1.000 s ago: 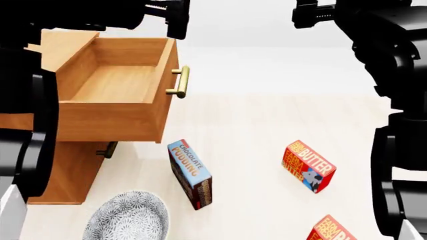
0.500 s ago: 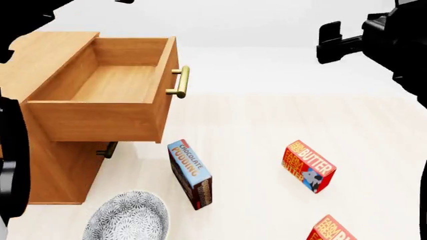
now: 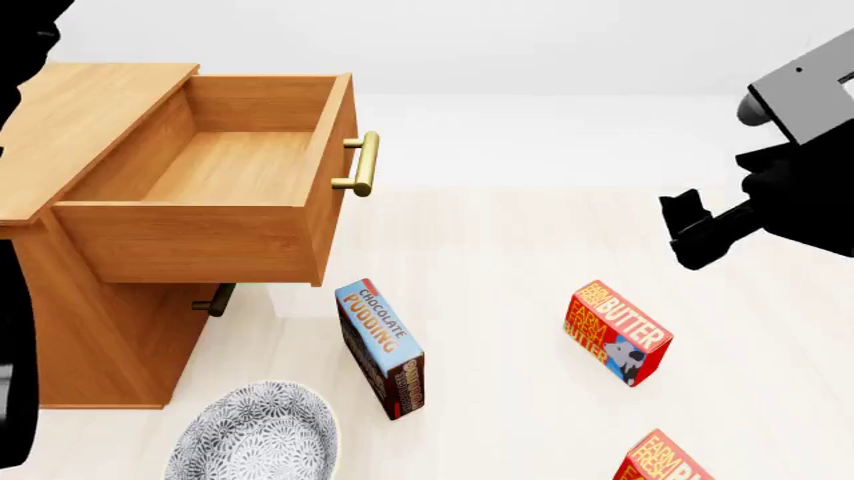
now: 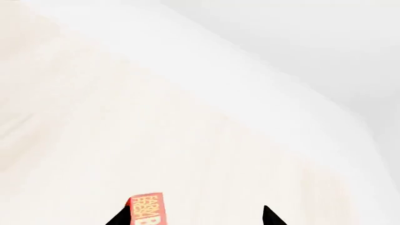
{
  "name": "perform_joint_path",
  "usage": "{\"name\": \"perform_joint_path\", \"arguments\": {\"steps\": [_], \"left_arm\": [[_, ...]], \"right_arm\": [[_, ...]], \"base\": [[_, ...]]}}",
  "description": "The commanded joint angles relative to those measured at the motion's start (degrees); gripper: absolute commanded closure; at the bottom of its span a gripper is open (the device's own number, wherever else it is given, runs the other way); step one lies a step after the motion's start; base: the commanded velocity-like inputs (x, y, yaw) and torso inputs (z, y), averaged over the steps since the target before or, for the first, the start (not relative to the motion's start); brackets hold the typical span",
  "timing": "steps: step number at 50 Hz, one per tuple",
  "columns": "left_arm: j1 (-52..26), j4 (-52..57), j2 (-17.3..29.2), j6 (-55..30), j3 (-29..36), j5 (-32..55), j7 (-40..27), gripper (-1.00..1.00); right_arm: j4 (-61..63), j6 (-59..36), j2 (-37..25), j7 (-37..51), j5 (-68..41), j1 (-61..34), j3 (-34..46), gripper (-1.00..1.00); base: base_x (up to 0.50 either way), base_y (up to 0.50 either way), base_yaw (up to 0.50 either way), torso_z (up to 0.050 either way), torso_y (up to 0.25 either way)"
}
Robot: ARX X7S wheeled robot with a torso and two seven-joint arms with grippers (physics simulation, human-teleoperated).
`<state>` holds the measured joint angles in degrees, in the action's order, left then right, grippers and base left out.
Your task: Put the butter at the front in the top drawer of the cabinet and close it.
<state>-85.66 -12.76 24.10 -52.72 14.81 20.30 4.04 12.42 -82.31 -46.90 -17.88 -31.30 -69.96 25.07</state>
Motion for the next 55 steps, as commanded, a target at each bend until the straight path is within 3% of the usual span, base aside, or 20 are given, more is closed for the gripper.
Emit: {"name": "perform_joint_path", "arguments": {"steps": [1, 25, 55], "left_arm": [[-0.2, 2.1, 1.2, 0.4, 0.8, -0.6, -0.1, -1.00], [-0.1, 0.9, 2.5, 2.6, 2.7, -1.7, 1.2, -1.00], [0.8, 1.6, 2.3, 2.5, 4.6, -2.5, 0.6, -1.00]], "right_arm": [[2.9, -0.8, -4.5, -3.8, -2.1, 2.8, 4.9, -1.00], [-2.6, 4.5, -2.9, -4.8, 1.6, 4.0, 14.2, -1.00], [-20.3, 19.0, 3.4, -1.8, 5.9, 11.6, 14.8, -1.00]], "base": [[0.00, 0.00, 0.00, 0.000, 0.000], [0.00, 0.00, 0.00, 0.000, 0.000], [0.00, 0.00, 0.00, 0.000, 0.000]]}}
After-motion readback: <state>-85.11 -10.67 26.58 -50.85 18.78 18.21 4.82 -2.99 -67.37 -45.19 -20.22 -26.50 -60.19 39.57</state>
